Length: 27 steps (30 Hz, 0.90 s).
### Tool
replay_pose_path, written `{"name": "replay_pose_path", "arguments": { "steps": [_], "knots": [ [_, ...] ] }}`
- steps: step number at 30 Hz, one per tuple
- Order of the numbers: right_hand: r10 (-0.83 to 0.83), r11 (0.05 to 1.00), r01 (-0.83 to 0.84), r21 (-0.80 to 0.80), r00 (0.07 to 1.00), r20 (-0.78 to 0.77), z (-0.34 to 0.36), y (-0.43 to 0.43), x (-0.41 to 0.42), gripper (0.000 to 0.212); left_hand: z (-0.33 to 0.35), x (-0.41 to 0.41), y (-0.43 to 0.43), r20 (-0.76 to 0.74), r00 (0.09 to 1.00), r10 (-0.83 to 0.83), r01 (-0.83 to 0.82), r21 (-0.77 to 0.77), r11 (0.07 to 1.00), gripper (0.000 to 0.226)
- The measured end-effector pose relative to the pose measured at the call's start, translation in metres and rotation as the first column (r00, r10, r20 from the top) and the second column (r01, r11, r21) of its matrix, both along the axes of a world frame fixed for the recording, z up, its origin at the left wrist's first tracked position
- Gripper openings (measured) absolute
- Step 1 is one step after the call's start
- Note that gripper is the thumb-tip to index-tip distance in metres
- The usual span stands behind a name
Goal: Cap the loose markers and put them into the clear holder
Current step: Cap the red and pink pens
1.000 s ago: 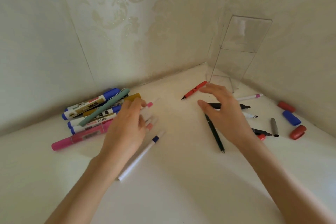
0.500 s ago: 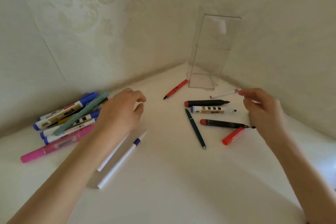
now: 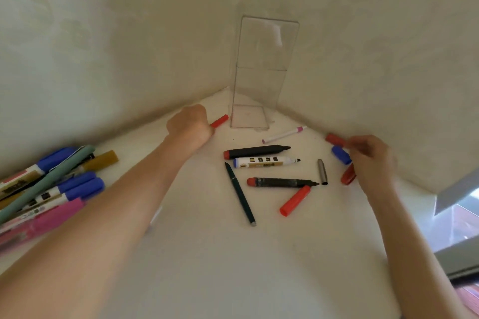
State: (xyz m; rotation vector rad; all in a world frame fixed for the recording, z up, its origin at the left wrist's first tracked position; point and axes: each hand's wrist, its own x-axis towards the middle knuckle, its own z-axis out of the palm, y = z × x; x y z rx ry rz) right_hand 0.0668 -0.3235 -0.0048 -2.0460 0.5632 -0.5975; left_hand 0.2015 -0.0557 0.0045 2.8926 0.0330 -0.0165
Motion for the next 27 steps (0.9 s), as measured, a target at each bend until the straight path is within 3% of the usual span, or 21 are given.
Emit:
{"name": "replay_pose_path", "arguments": {
  "steps": [4,7,9,11,16,19,23,27],
  "knots": [
    [0.089,0.992,-0.089,-0.086,0.996,-0.006,0.004,0.008,-0.010,0.017,0.002,-0.005,0.009,0.004,1.000,0.019,-0.018,-0.083,0.996,0.026],
    [0.392,0.874,-0.397,-0.279,0.917,-0.076,0.019,0.027,-0.031,0.025,0.012,-0.020,0.021,0.077,0.997,-0.017,0.046,-0.404,0.914,0.016],
    [0.557,0.700,-0.611,-0.370,0.791,-0.253,0.023,0.038,-0.047,0.031,0.023,-0.041,0.027,0.120,0.992,-0.048,0.115,-0.658,0.744,0.015],
    [0.591,0.588,-0.700,-0.406,0.714,-0.375,0.018,0.041,-0.058,0.030,0.032,-0.064,0.032,0.150,0.987,-0.063,0.159,-0.814,0.558,0.022],
    [0.559,0.541,-0.644,-0.541,0.756,-0.340,0.002,0.048,-0.062,0.016,0.034,-0.110,0.050,0.075,0.993,-0.087,0.086,-0.988,0.129,0.050],
    [0.582,0.583,-0.670,-0.459,0.739,-0.338,0.011,0.064,-0.062,0.014,0.027,-0.129,0.063,0.092,0.992,-0.083,0.094,-0.995,0.014,0.043],
    [0.616,0.737,-0.622,-0.264,0.779,-0.116,0.031,0.095,-0.052,0.016,0.020,-0.143,0.079,0.142,0.990,-0.023,0.138,-0.982,-0.130,0.033],
    [0.650,0.758,-0.642,-0.113,0.759,0.040,0.038,0.129,-0.032,0.011,0.012,-0.144,0.085,0.143,0.989,0.037,0.147,-0.978,-0.146,0.034]
  ]
}}
